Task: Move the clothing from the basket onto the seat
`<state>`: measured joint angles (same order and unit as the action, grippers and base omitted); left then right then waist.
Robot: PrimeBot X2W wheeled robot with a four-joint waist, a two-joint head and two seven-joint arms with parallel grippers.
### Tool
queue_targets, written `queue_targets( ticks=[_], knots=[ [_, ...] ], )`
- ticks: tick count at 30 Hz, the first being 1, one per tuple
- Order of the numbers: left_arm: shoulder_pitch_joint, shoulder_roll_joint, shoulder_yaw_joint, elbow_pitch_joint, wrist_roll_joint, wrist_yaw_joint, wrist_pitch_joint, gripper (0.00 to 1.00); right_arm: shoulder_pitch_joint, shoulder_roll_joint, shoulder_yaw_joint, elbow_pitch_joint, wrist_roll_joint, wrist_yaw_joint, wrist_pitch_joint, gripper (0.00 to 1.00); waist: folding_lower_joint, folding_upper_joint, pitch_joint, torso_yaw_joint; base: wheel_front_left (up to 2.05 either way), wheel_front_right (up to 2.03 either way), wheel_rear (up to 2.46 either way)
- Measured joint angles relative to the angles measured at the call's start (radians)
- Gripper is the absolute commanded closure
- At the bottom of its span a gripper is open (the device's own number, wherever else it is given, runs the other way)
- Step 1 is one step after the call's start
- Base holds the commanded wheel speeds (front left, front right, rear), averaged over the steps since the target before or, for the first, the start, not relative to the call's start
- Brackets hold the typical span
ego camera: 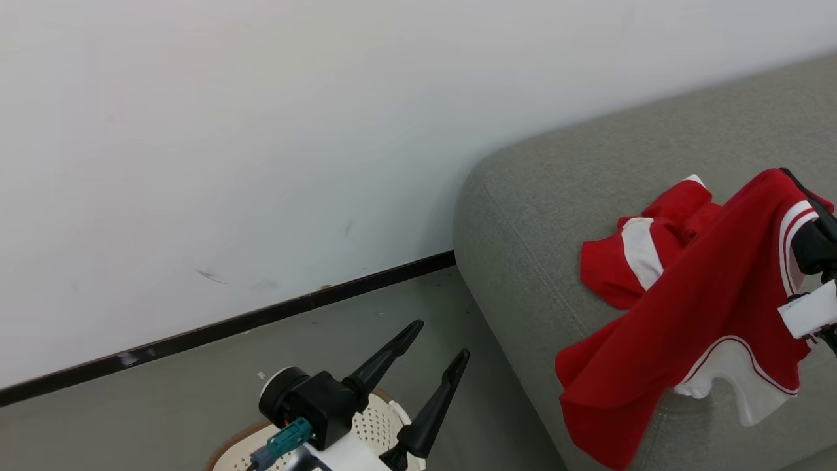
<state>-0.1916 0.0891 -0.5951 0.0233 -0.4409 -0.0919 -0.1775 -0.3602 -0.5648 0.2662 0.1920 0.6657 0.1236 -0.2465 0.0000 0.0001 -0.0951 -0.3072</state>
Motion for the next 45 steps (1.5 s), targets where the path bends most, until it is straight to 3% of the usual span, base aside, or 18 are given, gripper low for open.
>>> queue_targets(
  ticks=[5, 12, 16, 25, 31, 37, 45],
  knots=[
    [0.001, -0.003, -0.015, -0.006, 0.000, 0.000, -0.008, 0.00, 0.028, 0.007, -0.018, -0.011, 0.000, 0.000, 0.010, 1.00, 0.0000, 0.0000, 0.006, -0.036, 0.00, 0.00, 0.00],
    [0.001, -0.002, -0.014, -0.018, 0.010, 0.000, -0.009, 0.00, 0.002, 0.077, 0.003, -0.028, 0.025, 0.000, 0.064, 1.00, 0.0000, 0.0000, 0.024, -0.079, 0.00, 0.00, 0.00],
    [0.001, 0.003, -0.008, -0.030, 0.022, 0.008, -0.009, 0.00, -0.106, 0.114, -0.012, -0.026, 0.065, 0.000, 0.100, 1.00, 0.0000, 0.0000, 0.042, -0.095, 0.00, 0.00, 0.00],
    [0.000, 0.014, 0.016, -0.071, 0.060, 0.038, -0.009, 0.00, -0.391, 0.124, -0.128, 0.089, 0.065, 0.000, 0.187, 1.00, 0.0000, 0.0000, 0.101, -0.106, 0.00, 0.00, 0.00],
    [-0.013, 0.035, 0.030, -0.106, 0.078, 0.054, -0.007, 0.00, -0.582, 0.100, -0.227, 0.183, 0.026, 0.000, 0.217, 1.00, 0.0000, 0.0000, 0.147, -0.096, 0.00, 0.00, 0.00],
    [-0.047, 0.048, 0.035, -0.150, 0.104, 0.063, 0.011, 0.00, -0.745, 0.036, -0.316, 0.299, -0.053, 0.000, 0.233, 1.00, 0.0000, 0.0000, 0.203, -0.073, 0.00, 0.00, 0.00],
    [-0.075, 0.054, 0.024, -0.180, 0.126, 0.063, 0.037, 0.00, -0.838, 0.006, -0.371, 0.399, -0.132, 0.000, 0.225, 1.00, 0.0000, 0.0000, 0.265, -0.035, 0.00, 0.00, 0.00]
  ],
)
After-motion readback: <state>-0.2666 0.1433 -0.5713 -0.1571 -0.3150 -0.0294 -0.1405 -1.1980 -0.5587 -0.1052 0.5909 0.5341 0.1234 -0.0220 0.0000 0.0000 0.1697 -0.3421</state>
